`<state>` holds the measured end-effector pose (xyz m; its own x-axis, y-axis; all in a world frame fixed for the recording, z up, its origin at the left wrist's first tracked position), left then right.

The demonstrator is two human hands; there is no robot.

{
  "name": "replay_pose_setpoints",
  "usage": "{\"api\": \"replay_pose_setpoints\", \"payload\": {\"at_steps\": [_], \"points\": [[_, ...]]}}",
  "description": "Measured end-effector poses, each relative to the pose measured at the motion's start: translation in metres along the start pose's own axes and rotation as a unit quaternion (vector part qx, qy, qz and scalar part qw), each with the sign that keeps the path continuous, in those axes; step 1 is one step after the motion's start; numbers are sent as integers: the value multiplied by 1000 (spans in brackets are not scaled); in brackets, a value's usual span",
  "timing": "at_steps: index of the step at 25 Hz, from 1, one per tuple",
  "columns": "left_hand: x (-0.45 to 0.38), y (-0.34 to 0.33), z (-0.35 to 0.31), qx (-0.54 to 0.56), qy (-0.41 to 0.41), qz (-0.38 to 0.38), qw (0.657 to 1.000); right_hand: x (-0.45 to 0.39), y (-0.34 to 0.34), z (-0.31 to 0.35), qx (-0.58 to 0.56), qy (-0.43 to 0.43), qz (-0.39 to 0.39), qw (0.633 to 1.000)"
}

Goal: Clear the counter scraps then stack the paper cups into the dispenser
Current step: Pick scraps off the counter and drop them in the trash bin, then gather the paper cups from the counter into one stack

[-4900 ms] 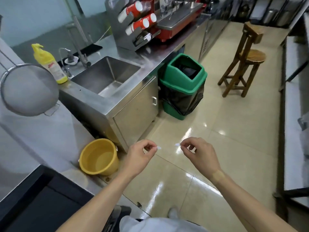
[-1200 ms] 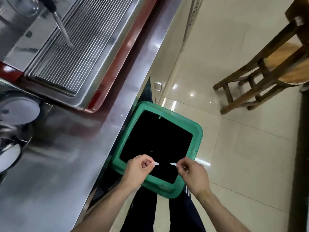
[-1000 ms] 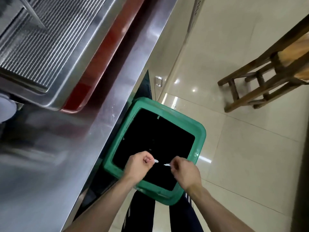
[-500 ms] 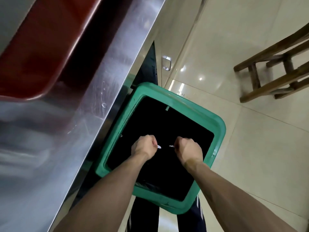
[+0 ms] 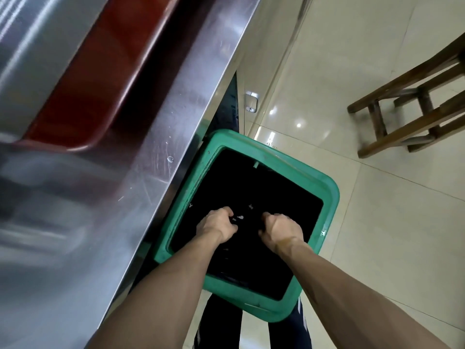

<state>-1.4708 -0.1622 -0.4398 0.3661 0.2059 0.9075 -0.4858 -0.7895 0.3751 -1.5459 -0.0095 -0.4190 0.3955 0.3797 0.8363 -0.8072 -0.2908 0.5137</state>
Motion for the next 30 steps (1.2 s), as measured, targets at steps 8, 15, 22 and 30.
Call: {"api": "replay_pose_setpoints", "payload": {"at_steps": [8,15,22,30], "points": [[126,55,-29,-34,-43,-43,998,111,68,28,122,23,-29,992],[237,96,-46,-96,-132,-104,981,214,151,44,200,52,-88,974],[323,113,-35,-98,-168,-242,951,280,205,43,262,143,-218,929],[410,74,3,-53,-108,-368,922,336,207,36,281,252,-291,879]]}}
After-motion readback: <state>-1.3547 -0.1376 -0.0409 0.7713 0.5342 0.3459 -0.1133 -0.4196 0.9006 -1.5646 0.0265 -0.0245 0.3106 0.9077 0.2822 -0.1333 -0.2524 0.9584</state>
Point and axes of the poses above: each hand's wrist, its own x-axis away from the middle knuckle, its own y-axis out of the back of the hand, z = x × y, the point moved 4 cm from there along -x, towards the middle knuckle, and after that the axes turned 8 degrees about z, right-handed, at the moved point
